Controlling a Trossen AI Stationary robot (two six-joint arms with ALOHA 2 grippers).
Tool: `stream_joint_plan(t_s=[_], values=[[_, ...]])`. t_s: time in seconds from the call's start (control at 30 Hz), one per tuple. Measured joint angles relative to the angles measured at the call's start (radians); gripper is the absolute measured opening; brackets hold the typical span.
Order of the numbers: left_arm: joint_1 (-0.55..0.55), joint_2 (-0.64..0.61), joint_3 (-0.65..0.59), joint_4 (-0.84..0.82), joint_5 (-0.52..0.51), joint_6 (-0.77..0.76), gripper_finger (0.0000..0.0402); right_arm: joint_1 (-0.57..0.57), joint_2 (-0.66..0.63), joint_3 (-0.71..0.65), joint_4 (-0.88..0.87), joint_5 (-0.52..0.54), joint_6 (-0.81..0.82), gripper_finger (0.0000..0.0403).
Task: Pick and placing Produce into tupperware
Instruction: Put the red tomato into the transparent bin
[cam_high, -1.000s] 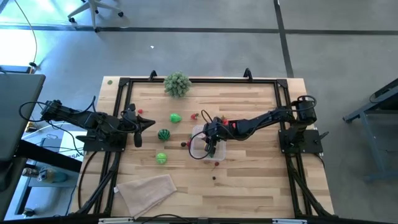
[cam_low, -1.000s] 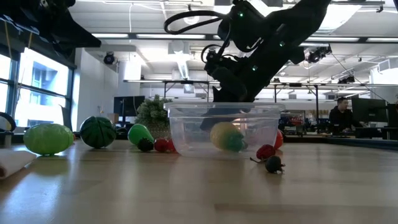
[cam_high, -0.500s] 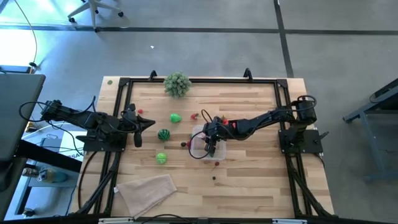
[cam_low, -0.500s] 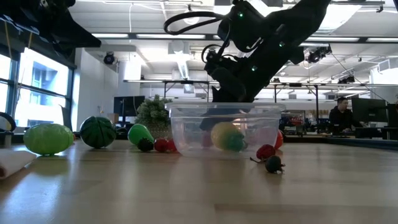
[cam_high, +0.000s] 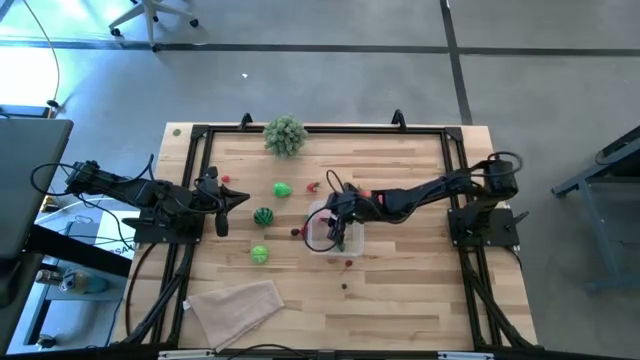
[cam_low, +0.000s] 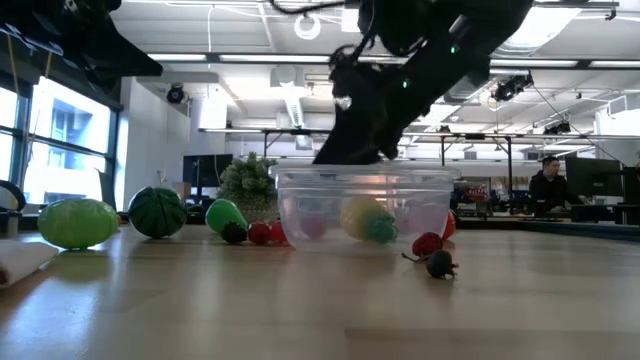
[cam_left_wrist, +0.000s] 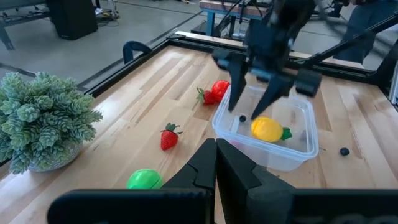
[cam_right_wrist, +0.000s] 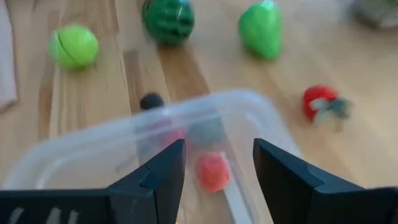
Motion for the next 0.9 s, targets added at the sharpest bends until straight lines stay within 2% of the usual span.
stream_joint_plan(t_s=[0.13,0.2,0.37,0.5,0.6,0.8,0.9], values=[[0.0,0.0,0.0,0.0,0.0,0.0,0.0001,0.0,-0.11,0.0,-0.088,0.087,0.019,0.0181],[0.0,0.0,0.0,0.001,0.0,0.0,0.0001,0.0,-0.174,0.0,-0.152,0.132,0.083,0.0181],[0.0,0.0,0.0,0.001,0.0,0.0,0.0001,0.0,-0.323,0.002,-0.428,0.253,0.437,0.0181],[0.0,0.0,0.0,0.0,0.0,0.0,0.0001,-0.002,-0.377,0.002,-0.717,0.337,0.732,0.0181],[0.0,0.0,0.0,0.0,0.0,0.0,0.0001,-0.013,-0.367,0.001,-0.834,0.315,0.873,0.0181],[0.0,0.0,0.0,0.001,0.0,0.0,0.0001,-0.054,-0.321,0.001,-0.889,0.263,1.029,0.0181],[0.0,0.0,0.0,0.0,0.0,0.0,0.0001,-0.077,-0.299,0.001,-0.888,0.234,1.048,0.0181]])
